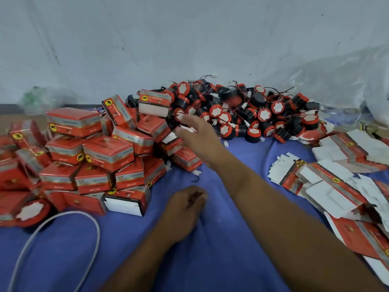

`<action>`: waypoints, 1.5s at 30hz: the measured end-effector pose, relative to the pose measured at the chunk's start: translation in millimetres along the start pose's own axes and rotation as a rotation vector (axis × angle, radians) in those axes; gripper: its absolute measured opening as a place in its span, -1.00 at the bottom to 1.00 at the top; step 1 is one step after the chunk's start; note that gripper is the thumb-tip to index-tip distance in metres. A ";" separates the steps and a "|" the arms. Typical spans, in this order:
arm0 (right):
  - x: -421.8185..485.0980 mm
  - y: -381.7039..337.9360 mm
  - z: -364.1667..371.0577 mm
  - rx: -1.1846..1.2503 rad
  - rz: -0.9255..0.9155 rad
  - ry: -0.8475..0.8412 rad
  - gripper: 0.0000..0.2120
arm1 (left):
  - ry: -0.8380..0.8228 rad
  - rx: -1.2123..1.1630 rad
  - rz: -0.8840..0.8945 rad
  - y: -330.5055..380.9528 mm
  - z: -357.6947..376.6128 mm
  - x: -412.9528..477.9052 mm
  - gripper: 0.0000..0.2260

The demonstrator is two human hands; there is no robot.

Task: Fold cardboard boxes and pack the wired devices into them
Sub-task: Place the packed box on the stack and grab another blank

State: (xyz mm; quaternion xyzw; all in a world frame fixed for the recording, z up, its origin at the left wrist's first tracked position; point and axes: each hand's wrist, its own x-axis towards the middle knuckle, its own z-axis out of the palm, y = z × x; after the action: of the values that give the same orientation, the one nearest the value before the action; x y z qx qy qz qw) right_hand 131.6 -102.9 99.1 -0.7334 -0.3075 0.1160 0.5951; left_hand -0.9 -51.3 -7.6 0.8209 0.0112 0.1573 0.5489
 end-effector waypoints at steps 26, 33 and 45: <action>-128.7 96.1 -180.6 -1.063 0.160 0.531 -0.65 | -0.020 0.074 -0.082 2.6 0.4 -0.2 -0.87; -139.2 64.5 -75.3 -0.389 -0.476 0.296 -0.77 | -0.010 -0.121 -0.041 8.8 3.5 0.6 -0.53; -135.9 64.5 -47.9 0.770 0.212 -0.120 -0.27 | -0.015 -0.152 -0.030 19.6 25.6 -0.7 -0.23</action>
State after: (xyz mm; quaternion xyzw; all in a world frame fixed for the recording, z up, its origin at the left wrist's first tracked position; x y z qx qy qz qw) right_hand 71.0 -227.9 24.3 -0.4764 -0.1983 0.3263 0.7920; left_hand 2.3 -82.1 1.1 0.7778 0.0072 0.1433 0.6119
